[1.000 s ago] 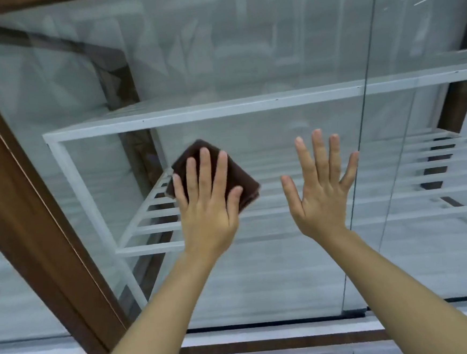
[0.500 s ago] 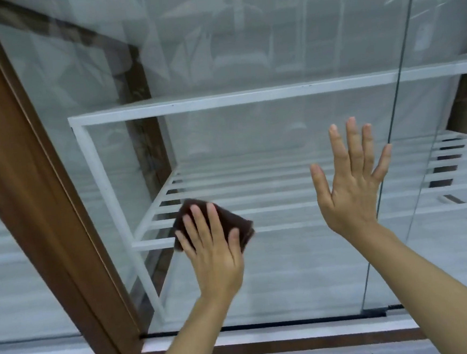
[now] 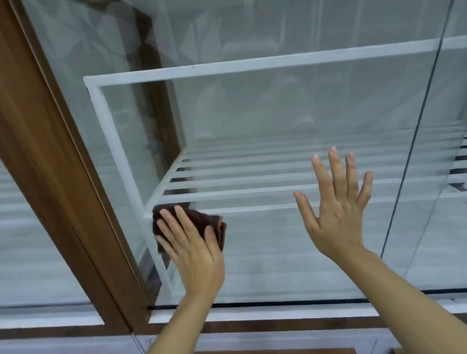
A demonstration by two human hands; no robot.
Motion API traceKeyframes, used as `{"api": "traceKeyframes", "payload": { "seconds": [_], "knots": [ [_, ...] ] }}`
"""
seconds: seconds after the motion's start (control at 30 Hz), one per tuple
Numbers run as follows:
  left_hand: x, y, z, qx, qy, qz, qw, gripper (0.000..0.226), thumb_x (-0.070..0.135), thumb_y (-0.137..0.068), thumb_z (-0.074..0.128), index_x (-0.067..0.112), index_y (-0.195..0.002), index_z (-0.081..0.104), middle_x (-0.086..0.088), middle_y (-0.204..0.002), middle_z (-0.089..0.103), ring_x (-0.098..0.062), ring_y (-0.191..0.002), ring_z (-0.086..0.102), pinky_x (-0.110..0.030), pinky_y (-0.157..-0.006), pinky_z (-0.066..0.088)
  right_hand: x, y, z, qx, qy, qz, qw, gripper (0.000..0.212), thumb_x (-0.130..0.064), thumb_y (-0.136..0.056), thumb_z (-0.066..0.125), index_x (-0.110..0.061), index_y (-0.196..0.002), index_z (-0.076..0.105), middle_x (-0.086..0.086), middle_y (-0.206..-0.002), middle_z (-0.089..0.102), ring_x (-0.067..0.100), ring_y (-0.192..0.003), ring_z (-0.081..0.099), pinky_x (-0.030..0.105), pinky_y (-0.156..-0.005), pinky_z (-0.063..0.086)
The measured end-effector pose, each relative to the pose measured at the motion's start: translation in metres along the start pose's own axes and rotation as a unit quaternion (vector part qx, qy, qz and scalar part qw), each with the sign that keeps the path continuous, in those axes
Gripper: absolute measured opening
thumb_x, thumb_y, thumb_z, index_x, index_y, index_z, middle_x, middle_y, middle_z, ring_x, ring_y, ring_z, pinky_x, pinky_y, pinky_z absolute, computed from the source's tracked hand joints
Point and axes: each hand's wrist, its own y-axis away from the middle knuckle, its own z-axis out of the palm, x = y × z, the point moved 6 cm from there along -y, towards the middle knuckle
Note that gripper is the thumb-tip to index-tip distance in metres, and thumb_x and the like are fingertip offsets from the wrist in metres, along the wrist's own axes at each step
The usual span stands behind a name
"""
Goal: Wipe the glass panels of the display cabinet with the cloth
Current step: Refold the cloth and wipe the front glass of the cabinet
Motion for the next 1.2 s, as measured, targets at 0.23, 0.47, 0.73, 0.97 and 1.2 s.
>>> {"api": "traceKeyframes", "payload": {
  "seconds": [0.23, 0.47, 0.73, 0.97, 1.2],
  "knots": [
    [0.034, -0.151, -0.069, 0.194, 0.065, -0.087, 0.975, 0.063, 0.038, -0.107, 0.029, 0.005, -0.158, 0.013, -0.018, -0.166, 0.008, -0.036, -0.153, 0.004, -0.055, -0.122, 0.001, 0.006, 0.001, 0.014, -0.051, 0.037, -0.001, 0.998, 0.067, -0.05, -0.102, 0.025, -0.028, -0.156, -0.009, -0.008, -0.161, -0.026, 0.02, -0.15, -0.022, 0.055, -0.117, -0.016],
    [-0.063, 0.024, 0.0, 0.041, 0.092, -0.22, 0.97, 0.068, 0.045, -0.104, 0.021, 0.013, -0.159, -0.003, -0.012, -0.167, -0.011, -0.029, -0.154, -0.007, -0.056, -0.124, 0.004, 0.004, 0.003, 0.01, -0.03, 0.008, -0.008, 0.999, 0.067, -0.046, -0.103, 0.034, -0.023, -0.157, 0.002, 0.001, -0.165, -0.006, 0.025, -0.152, -0.01, 0.061, -0.118, -0.006],
    [-0.006, -0.024, -0.01, 0.048, 0.063, -0.031, 0.996, 0.066, 0.028, -0.105, 0.03, -0.002, -0.156, 0.0, -0.024, -0.164, -0.006, -0.04, -0.151, -0.008, -0.056, -0.12, -0.011, 0.079, 0.063, -0.002, -0.037, -0.007, 0.058, 0.998, 0.078, -0.048, -0.096, 0.047, -0.013, -0.157, 0.012, 0.011, -0.164, 0.006, 0.032, -0.152, 0.001, 0.059, -0.121, 0.003],
    [-0.031, 0.059, 0.04, -0.02, -0.086, 0.207, 0.974, 0.063, 0.04, -0.107, 0.022, 0.008, -0.159, 0.005, -0.024, -0.161, 0.014, -0.041, -0.149, 0.014, -0.058, -0.122, -0.001, 0.119, 0.124, 0.015, -0.067, 0.025, 0.047, 0.996, 0.086, -0.058, -0.092, 0.044, -0.013, -0.156, 0.009, 0.013, -0.164, 0.004, 0.037, -0.152, 0.003, 0.061, -0.121, 0.004],
    [0.01, 0.072, 0.054, -0.044, -0.102, 0.299, 0.948, 0.066, 0.046, -0.106, 0.022, 0.019, -0.159, -0.007, 0.003, -0.165, -0.02, -0.025, -0.154, -0.011, -0.054, -0.12, -0.013, 0.152, 0.162, 0.018, -0.102, 0.035, 0.007, 0.994, 0.088, -0.058, -0.089, 0.048, -0.013, -0.156, 0.011, 0.013, -0.163, 0.006, 0.036, -0.152, 0.003, 0.064, -0.119, 0.011]
  ]
}}
